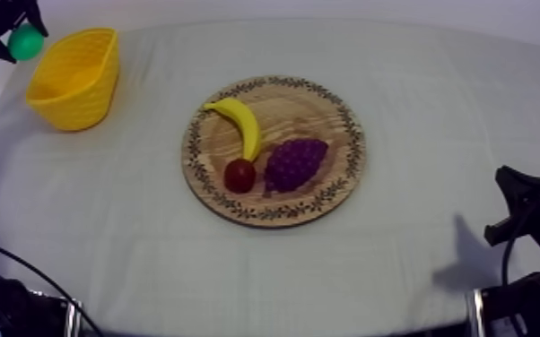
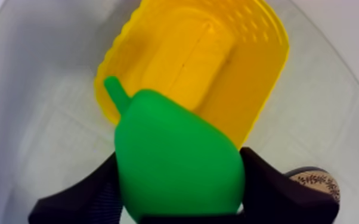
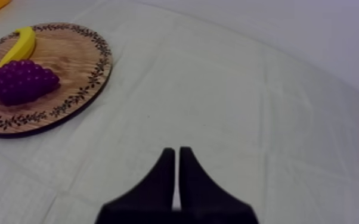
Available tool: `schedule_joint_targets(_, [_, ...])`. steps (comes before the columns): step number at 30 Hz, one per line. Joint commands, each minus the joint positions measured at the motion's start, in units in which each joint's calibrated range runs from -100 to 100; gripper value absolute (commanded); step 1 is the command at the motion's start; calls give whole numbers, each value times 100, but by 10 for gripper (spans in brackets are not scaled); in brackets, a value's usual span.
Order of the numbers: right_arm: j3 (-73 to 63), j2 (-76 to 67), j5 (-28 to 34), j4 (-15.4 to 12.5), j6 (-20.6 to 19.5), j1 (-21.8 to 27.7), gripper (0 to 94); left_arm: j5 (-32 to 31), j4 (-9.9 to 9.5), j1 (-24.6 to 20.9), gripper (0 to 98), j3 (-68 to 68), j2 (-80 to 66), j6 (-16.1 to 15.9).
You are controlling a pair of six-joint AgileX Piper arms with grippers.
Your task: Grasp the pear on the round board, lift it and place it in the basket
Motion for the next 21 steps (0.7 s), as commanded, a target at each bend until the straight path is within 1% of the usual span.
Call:
schedule_joint_targets(1, [0, -4, 1, -1, 4, 1, 4, 3, 2, 12, 550, -90, 175, -6])
schedule_joint_targets(7, [0, -4, 1, -1, 4, 1, 4, -46, 2, 63, 554, -556, 885, -30])
schedule_joint_targets(21, [0, -4, 1, -1, 4, 1, 4, -304, 36, 99, 547, -2102, 2938, -167])
